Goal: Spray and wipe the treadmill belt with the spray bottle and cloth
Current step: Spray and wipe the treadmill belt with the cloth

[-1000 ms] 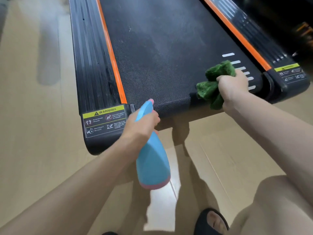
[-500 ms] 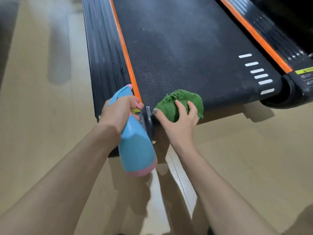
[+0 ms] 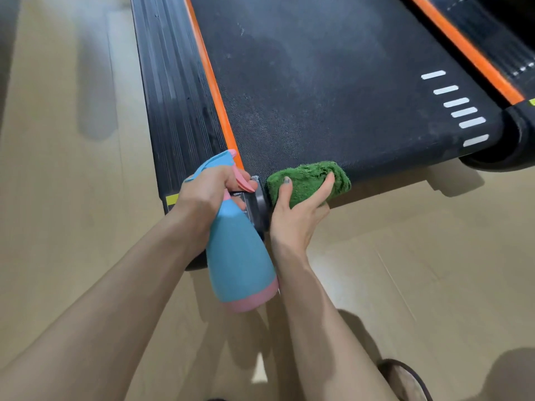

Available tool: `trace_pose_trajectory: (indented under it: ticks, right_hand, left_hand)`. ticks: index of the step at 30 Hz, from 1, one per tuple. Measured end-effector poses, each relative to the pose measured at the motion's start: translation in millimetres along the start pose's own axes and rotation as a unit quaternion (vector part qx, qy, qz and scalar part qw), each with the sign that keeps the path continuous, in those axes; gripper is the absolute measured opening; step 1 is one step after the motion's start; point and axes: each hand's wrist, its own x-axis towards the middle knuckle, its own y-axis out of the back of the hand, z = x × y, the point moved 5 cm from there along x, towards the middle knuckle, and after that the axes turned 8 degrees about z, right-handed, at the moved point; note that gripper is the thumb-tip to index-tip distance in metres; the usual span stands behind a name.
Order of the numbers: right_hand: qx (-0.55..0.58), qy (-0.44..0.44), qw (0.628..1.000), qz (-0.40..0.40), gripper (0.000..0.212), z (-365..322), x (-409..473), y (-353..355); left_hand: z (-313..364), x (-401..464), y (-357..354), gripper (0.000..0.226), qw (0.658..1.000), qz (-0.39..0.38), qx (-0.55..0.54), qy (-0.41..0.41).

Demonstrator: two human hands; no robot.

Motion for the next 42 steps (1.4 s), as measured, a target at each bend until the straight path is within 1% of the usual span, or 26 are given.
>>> trace_pose_trajectory:
  ticks: [4,6,9,14,15,16,17,18,19,20,21,24,25,27,28,30,32,33,34,35,37,40,42]
  right_hand:
    - [-0.105,0.091,0.99,-0.021,0.078,4,-3,-2]
    - [-0.129,0.115,0.984,-0.033,0.073,6,-2,0]
    - [-0.146,0.155,0.976,-0.039,0.059,10,3,4]
    - [-0.19,0.261,0.946,0.0,0.039,15,17,10]
    - [-0.191,0.26,0.946,0.018,0.038,17,29,17]
    - [-0.182,0.235,0.953,0.06,0.038,19,50,28]
    - [-0.162,0.183,0.962,0.12,0.038,21,76,42]
    - [-0.125,0.108,0.97,0.178,0.037,23,103,57]
    - [-0.072,0.027,0.975,0.21,0.037,26,129,68]
    - [-0.016,-0.036,0.977,0.209,0.038,26,148,73]
    - [0.021,-0.071,0.977,0.201,0.039,23,158,74]
    - [0.039,-0.091,0.98,0.173,0.046,16,149,62]
    - [0.036,-0.103,0.98,0.164,0.048,20,135,52]
    - [0.04,-0.166,0.976,0.136,0.047,31,94,25]
    - [0.046,-0.19,0.975,0.105,0.044,38,68,10]
    - [0.084,-0.225,0.971,-0.001,0.042,42,18,-13]
    - [0.139,-0.25,0.955,-0.076,0.049,44,-9,-27]
    - [0.161,-0.259,0.948,-0.093,0.057,45,-13,-29]
    - [0.172,-0.265,0.944,-0.1,0.067,49,-10,-28]
    - [0.18,-0.26,0.944,-0.09,0.074,53,-3,-23]
    - [0.213,-0.248,0.944,-0.043,0.076,57,23,-6]
    - [0.278,-0.274,0.92,0.025,0.08,48,76,12]
    - [0.244,-0.283,0.926,0.051,0.082,42,92,11]
  left_hand:
    - [-2,1,-4,0.038,1.0,-0.014,-0.002,0.01]
    - [-3,2,-3,0.04,1.0,-0.02,0.006,0.016]
    - [-6,4,-2,0.025,0.999,-0.029,0.022,0.022]
    - [-9,6,-2,0.03,0.999,-0.024,0.016,0.035]
    - [-10,6,-2,0.031,0.999,-0.025,0.018,0.037]
    - [-9,7,-2,0.034,0.999,-0.026,0.021,0.033]
    - [-9,8,-2,0.038,0.999,-0.027,0.022,0.025]
    - [-8,8,-2,0.04,0.999,-0.028,0.023,0.02]
    - [-8,7,-2,0.039,0.999,-0.029,0.022,0.018]
    - [-7,7,-2,0.037,0.999,-0.03,0.019,0.019]
    - [-7,7,-2,0.038,0.999,-0.034,0.012,0.019]
    - [-8,11,-2,0.052,0.999,-0.041,0.002,0.021]
    - [-8,12,-3,0.051,0.999,-0.04,0.007,0.022]
    - [-9,12,-3,0.047,0.999,-0.036,0.005,0.024]
    - [-10,12,-2,0.047,0.999,-0.035,-0.002,0.022]
    - [-10,14,-1,0.045,0.999,-0.037,-0.002,0.018]
    - [-10,13,-1,0.039,0.999,-0.047,0.003,0.018]
    - [-9,14,-1,0.045,0.998,-0.055,0.001,0.014]
    - [-9,15,0,0.056,0.998,-0.057,-0.001,0.012]
    - [-10,17,0,0.062,0.998,-0.058,-0.004,0.011]
    - [-9,19,0,0.056,0.998,-0.06,-0.014,0.009]
    - [-8,18,-2,0.054,0.998,-0.057,-0.021,0.016]
    - [-8,17,-5,0.056,0.997,-0.061,-0.038,0.022]
